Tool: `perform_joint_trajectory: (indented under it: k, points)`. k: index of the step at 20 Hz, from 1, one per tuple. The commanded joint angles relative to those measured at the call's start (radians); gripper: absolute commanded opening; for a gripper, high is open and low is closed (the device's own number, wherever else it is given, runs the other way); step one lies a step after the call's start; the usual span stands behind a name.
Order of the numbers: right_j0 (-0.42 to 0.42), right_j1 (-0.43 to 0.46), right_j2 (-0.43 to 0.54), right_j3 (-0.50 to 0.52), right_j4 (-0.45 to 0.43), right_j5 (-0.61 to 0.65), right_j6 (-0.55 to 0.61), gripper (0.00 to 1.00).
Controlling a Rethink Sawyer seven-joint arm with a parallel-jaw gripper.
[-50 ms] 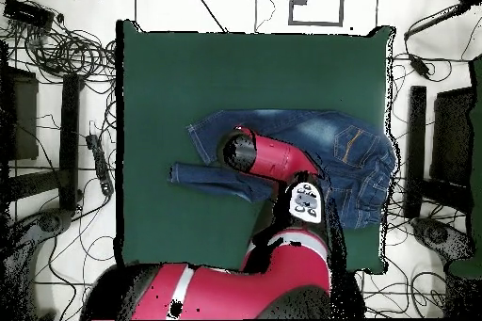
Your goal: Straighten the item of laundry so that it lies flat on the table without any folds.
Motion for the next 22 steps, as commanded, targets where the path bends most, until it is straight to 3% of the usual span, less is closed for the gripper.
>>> perform_joint_trajectory:
  k: [1, 5, 13, 22]
  points:
    - [-0.041, 0.179, 0.179, -0.019, -0.054, -0.138, 0.042, 1.00]
    - [-0.056, 0.187, 0.200, -0.011, -0.063, -0.172, 0.074, 1.00]
    - [0.055, 0.150, 0.106, 0.013, 0.006, -0.116, 0.216, 1.00]
    - [0.051, 0.146, 0.105, 0.011, 0.028, -0.067, 0.205, 1.00]
